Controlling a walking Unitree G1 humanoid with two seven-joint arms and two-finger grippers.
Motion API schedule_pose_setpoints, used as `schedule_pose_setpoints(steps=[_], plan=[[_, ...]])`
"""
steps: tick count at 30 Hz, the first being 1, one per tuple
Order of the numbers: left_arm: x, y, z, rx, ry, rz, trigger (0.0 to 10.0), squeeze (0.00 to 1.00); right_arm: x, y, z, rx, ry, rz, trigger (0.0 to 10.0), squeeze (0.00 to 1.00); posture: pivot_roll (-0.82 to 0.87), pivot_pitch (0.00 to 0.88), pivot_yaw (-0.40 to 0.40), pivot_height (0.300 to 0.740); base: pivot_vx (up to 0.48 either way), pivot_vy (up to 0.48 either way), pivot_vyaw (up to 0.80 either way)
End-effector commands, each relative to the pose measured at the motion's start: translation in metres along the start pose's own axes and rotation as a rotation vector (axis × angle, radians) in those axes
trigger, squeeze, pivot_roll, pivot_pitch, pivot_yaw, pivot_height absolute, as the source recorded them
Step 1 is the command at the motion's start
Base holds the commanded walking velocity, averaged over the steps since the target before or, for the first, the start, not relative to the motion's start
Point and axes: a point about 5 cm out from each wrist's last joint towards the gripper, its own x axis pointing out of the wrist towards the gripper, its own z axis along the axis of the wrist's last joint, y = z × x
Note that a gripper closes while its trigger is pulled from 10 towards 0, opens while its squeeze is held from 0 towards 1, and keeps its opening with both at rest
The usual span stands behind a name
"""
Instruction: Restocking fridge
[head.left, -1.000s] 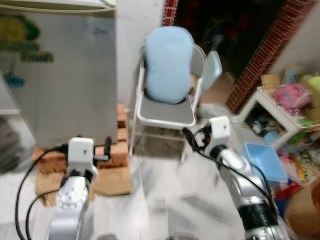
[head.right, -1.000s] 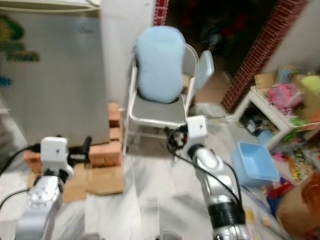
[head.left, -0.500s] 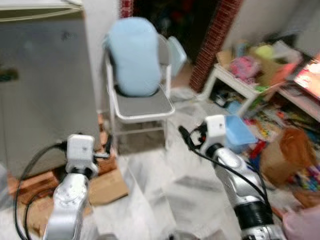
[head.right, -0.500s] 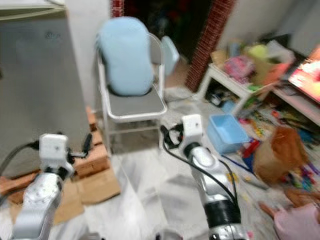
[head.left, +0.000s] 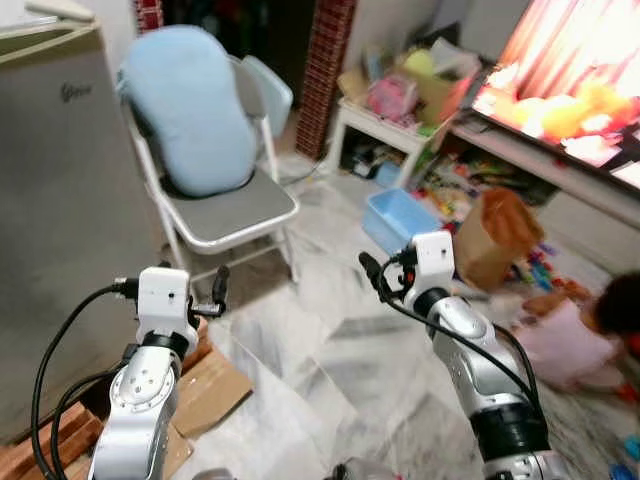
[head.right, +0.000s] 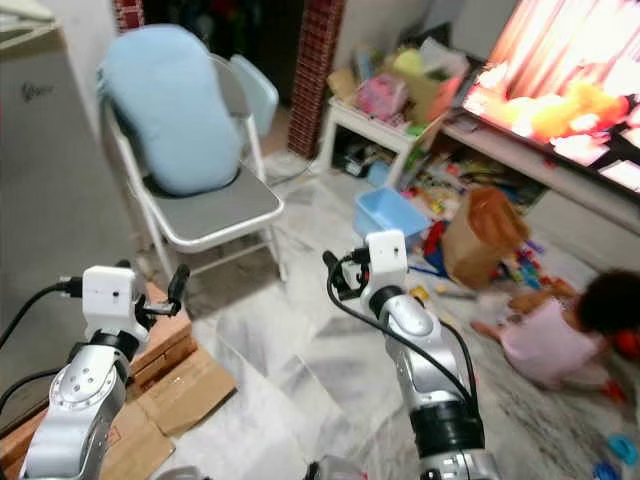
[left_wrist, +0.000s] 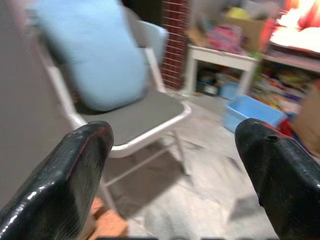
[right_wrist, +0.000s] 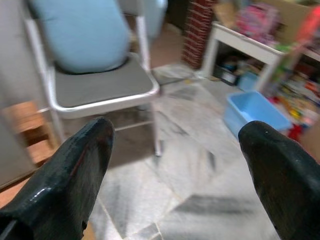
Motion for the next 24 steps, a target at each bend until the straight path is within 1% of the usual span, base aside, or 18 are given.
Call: schedule_pose_setpoints(steps=[1,5,9,10,13,14,16,18,21,24], plan=[[0.003,-0.01,0.004,-0.014,-0.02,-0.033,10.0,0.0,-0.003,-0.01,0.0,-0.004,0.002,-0.035,10.0,0.0,0.07,0.0,-0.107,0.74,0.0,0.0,-0.8],[0.004,-0.012,0.004,-0.008,-0.018,-0.044,10.0,0.0,-0.002,-0.009,0.0,-0.001,-0.005,-0.039,10.0,0.0,0.07,0.0,-0.098,0.74,0.0,0.0,-0.8],[0.005,-0.015,0.003,0.0,-0.018,-0.064,10.0,0.0,-0.002,-0.009,0.002,0.016,-0.027,-0.055,10.0,0.0,0.07,0.0,-0.067,0.74,0.0,0.0,-0.72],[0.007,-0.018,0.005,0.004,-0.018,-0.082,10.0,0.0,-0.003,-0.011,0.002,0.033,-0.041,-0.084,10.0,0.0,0.07,0.0,-0.047,0.74,0.0,0.0,0.0],[0.011,-0.024,0.007,0.021,-0.019,-0.131,10.0,0.0,-0.006,-0.012,-0.001,0.06,-0.05,-0.123,10.0,0.0,0.05,0.0,0.0,0.74,0.0,0.0,0.0],[0.015,-0.027,0.008,0.04,-0.023,-0.159,10.0,0.0,-0.009,-0.012,-0.005,0.079,-0.051,-0.148,10.0,0.0,0.05,0.0,0.014,0.74,0.0,0.0,0.0],[0.017,-0.028,0.009,0.046,-0.025,-0.169,10.0,0.0,-0.009,-0.011,-0.007,0.087,-0.05,-0.156,10.0,0.0,0.05,0.0,0.015,0.74,0.0,0.0,0.0],[0.025,-0.027,0.015,0.058,-0.047,-0.172,10.0,0.0,-0.009,-0.008,-0.006,0.097,-0.061,-0.17,10.0,0.0,0.04,0.0,0.017,0.74,0.0,0.0,0.0],[0.03,-0.027,0.019,0.063,-0.064,-0.177,10.0,0.0,-0.008,-0.008,-0.002,0.08,-0.076,-0.171,10.0,0.0,0.03,0.0,0.017,0.74,0.0,0.0,0.0],[0.036,-0.03,0.02,0.066,-0.074,-0.18,10.0,0.0,-0.009,-0.011,-0.003,0.087,-0.069,-0.196,10.0,0.0,0.02,0.0,0.009,0.74,0.0,0.0,-0.7]])
